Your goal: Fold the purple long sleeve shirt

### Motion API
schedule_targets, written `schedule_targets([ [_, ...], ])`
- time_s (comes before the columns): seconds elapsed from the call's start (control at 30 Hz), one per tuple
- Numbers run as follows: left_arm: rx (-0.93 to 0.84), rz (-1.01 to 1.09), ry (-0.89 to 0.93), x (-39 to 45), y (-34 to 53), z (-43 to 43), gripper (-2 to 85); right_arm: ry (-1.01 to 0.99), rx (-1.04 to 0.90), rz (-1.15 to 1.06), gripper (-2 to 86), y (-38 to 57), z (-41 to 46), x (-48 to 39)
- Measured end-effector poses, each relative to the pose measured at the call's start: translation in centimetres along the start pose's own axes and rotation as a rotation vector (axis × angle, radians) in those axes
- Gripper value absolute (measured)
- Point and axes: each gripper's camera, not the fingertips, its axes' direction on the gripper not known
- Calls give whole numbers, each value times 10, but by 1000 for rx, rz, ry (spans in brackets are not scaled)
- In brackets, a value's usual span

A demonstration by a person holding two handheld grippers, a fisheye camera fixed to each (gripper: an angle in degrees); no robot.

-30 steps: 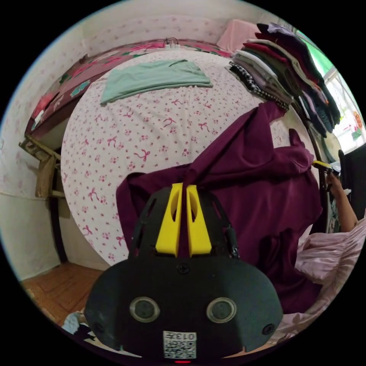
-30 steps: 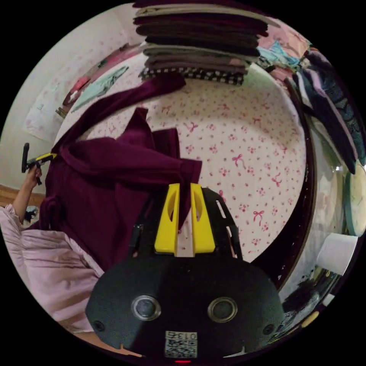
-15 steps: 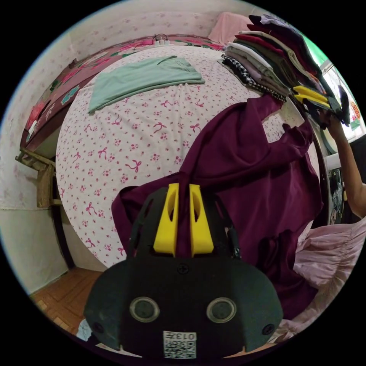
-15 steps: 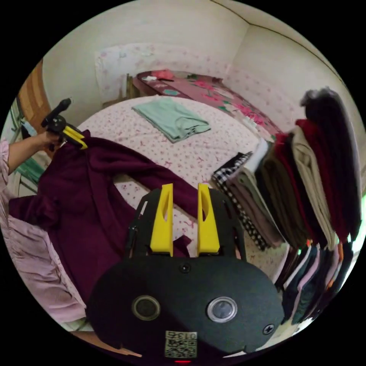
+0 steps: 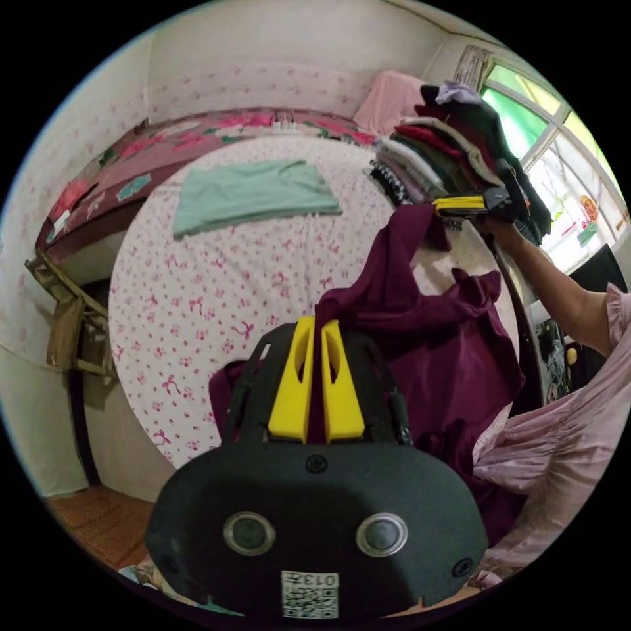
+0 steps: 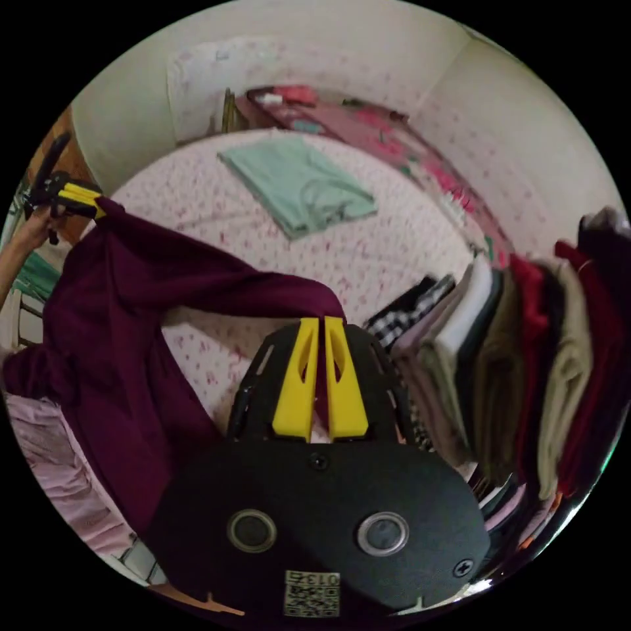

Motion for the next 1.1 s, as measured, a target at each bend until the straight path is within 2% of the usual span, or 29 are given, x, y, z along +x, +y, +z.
schedule_targets([
  [0.07,93,27,-29,3,-12,-28,3,83,227,-3,24,-24,-61,10],
  [0.1,136,35,-69,4,-21,-42,3,108,279,-1,24,-31,-75,13],
  [0.17,161,46,-136,4,-36,-51,4,220,491,36,27,-57,-123,27],
  [0.23,135,32,-191,-8,-57,-33,6,309,600,93,31,-79,-141,39],
  [0.27,108,20,-200,-14,-61,-22,6,318,587,125,36,-96,-138,49],
  [0.4,-154,-264,-196,-83,-57,71,9,58,305,162,43,-119,-91,80],
  [0.47,-150,-375,-182,-104,-42,78,9,-14,301,137,33,-78,-89,80],
  [0.57,-43,-426,-204,-112,-25,62,9,23,319,164,27,11,-98,77],
  [0.63,-1,-352,-182,-100,-26,56,9,13,279,209,25,73,-95,79],
  [0.77,-52,-123,-48,-49,-49,77,6,-31,58,525,33,222,-71,91],
  [0.9,-115,173,76,47,-73,117,6,-123,-40,781,56,329,-52,70],
  [1.03,-186,319,234,129,-80,160,6,-137,-49,834,72,360,-41,42],
  [1.1,-214,376,244,155,-79,172,5,-133,-75,851,75,364,-30,34],
])
